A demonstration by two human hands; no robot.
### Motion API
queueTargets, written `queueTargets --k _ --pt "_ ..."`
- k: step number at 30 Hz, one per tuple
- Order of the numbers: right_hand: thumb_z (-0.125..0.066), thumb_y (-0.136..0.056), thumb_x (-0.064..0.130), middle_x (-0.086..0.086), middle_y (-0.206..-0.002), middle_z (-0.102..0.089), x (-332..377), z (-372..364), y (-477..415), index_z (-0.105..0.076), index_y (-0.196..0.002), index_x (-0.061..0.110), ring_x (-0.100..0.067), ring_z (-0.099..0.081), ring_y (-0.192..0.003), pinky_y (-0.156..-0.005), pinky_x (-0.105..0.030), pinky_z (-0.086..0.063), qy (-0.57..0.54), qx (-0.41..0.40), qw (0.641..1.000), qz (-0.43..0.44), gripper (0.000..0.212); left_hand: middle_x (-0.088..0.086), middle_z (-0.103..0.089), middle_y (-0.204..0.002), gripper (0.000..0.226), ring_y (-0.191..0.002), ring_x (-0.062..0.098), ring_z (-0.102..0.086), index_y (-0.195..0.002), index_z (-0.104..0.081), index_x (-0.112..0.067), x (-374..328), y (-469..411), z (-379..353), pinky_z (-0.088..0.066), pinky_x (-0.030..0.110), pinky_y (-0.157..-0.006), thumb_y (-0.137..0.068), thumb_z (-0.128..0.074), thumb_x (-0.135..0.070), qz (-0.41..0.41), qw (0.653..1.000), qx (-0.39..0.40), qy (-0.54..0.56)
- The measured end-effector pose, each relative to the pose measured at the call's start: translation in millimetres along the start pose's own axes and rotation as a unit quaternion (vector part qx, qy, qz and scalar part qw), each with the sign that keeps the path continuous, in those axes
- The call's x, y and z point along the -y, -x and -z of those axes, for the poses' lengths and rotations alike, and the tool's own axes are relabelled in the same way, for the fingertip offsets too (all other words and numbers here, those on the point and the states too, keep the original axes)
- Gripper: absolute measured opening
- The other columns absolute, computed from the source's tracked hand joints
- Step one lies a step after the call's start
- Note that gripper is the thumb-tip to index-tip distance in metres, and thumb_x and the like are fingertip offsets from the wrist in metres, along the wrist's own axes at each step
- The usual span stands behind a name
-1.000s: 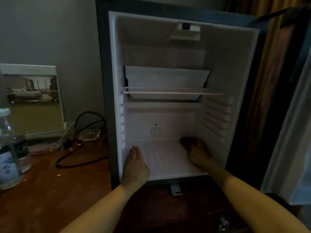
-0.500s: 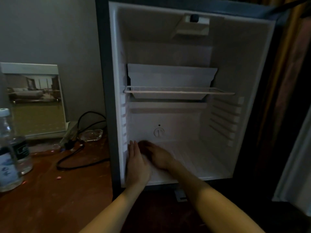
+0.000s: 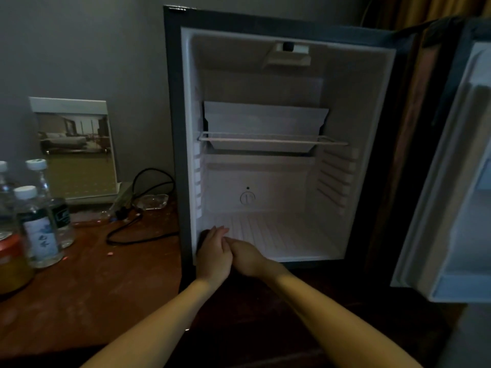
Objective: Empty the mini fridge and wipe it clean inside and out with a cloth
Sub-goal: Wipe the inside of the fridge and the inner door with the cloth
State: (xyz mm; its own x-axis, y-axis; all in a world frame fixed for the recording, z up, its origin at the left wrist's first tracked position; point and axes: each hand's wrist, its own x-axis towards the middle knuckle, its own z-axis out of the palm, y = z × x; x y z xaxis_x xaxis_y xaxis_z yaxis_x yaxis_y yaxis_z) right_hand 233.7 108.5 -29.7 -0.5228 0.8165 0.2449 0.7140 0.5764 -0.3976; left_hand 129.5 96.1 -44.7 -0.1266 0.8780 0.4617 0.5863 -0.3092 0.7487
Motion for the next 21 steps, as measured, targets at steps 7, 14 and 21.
queueTargets --k 7,14,21 --pt "-0.04 -0.1 0.008 -0.005 -0.121 -0.064 -5 25 40 -0.056 -0.13 0.016 -0.012 -0.062 -0.1 -0.09 -0.03 -0.049 -0.094 -0.04 0.995 0.0 0.035 -0.001 -0.054 -0.134 0.034 -0.122 0.015 -0.051 -0.133 -0.053 -0.019 -15 23 19 -0.041 0.023 -0.099 -0.102 -0.04 -0.013 -0.072 0.996 0.045 -0.013" --pt "-0.059 -0.091 -0.002 -0.005 -0.103 -0.057 -26 91 75 -0.042 -0.115 0.013 -0.013 -0.062 -0.093 -0.077 -0.017 -0.052 -0.342 -0.381 0.851 -0.12 0.034 -0.013 -0.029 -0.153 0.054 -0.139 0.007 -0.031 -0.149 -0.025 -0.029 -67 20 -22 -0.029 0.027 -0.115 -0.1 -0.048 -0.027 -0.022 0.958 0.217 0.187" --pt "-0.05 -0.099 0.013 -0.009 -0.089 -0.071 -45 114 85 -0.067 -0.092 0.01 -0.025 -0.068 -0.089 -0.075 -0.03 -0.053 -0.444 -0.436 0.768 -0.154 0.019 -0.015 -0.04 -0.137 0.061 -0.125 0.004 -0.043 -0.142 -0.031 -0.03 -131 0 -84 -0.041 0.002 -0.087 -0.096 -0.045 0.007 -0.042 0.932 0.148 0.329"
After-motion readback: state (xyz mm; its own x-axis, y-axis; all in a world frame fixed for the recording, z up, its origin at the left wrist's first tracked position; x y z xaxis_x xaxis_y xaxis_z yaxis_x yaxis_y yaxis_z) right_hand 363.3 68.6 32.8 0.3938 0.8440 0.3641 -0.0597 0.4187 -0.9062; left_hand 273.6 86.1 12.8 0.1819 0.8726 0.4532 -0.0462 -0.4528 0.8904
